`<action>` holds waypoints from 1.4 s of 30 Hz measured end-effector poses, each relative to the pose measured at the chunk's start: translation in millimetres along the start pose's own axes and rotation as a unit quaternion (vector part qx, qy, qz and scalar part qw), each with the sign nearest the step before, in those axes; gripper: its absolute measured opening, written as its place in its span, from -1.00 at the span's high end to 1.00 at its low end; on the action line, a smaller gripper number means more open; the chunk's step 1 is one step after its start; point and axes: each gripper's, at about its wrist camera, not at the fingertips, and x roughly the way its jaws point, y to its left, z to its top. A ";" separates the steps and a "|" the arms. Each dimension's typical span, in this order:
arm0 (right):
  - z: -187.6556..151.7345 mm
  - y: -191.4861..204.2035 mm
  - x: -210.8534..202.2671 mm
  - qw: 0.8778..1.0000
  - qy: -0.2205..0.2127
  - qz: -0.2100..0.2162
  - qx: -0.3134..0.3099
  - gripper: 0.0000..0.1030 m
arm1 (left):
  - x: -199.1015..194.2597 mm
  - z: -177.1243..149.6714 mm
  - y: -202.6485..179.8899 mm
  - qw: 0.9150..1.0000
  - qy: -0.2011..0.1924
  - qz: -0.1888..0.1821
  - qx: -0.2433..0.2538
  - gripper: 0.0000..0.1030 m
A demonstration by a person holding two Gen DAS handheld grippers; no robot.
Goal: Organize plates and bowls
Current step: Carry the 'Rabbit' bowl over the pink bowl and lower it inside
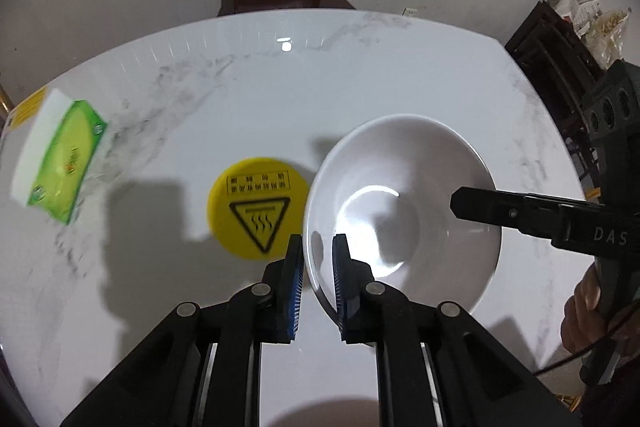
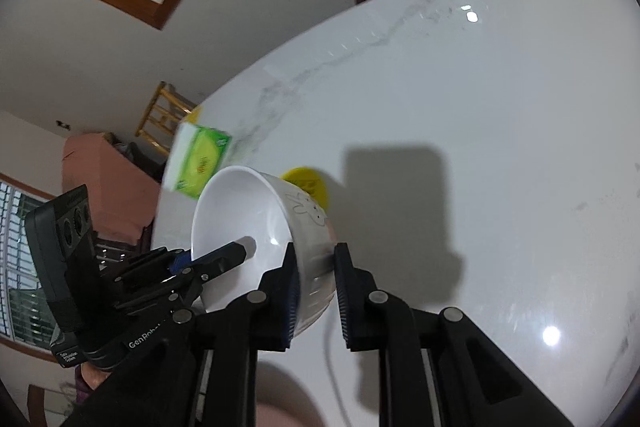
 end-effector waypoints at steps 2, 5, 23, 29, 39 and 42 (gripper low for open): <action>-9.9 14.7 -12.9 1.000 -0.002 0.002 -0.013 0.67 | -19.4 -5.6 -3.8 1.000 -0.007 0.000 0.000 0.76; -29.7 35.7 -32.0 0.999 -0.009 0.004 -0.032 0.67 | -50.3 -21.3 -10.3 1.000 -0.018 0.003 -0.001 0.76; -181.1 56.2 -78.0 0.999 0.005 0.027 -0.036 0.67 | -124.9 -162.1 -30.6 0.997 -0.049 -0.038 -0.045 0.74; -213.3 52.6 -72.3 0.999 0.012 0.030 -0.024 0.67 | -120.4 -198.1 -29.6 0.996 -0.046 -0.044 -0.058 0.75; -231.9 47.8 -64.3 0.999 0.020 0.025 -0.016 0.66 | -110.6 -223.0 -29.4 0.996 -0.036 -0.050 -0.066 0.76; -233.1 45.8 -61.6 0.999 0.022 0.026 -0.012 0.67 | -108.3 -226.5 -30.5 0.996 -0.034 -0.048 -0.065 0.76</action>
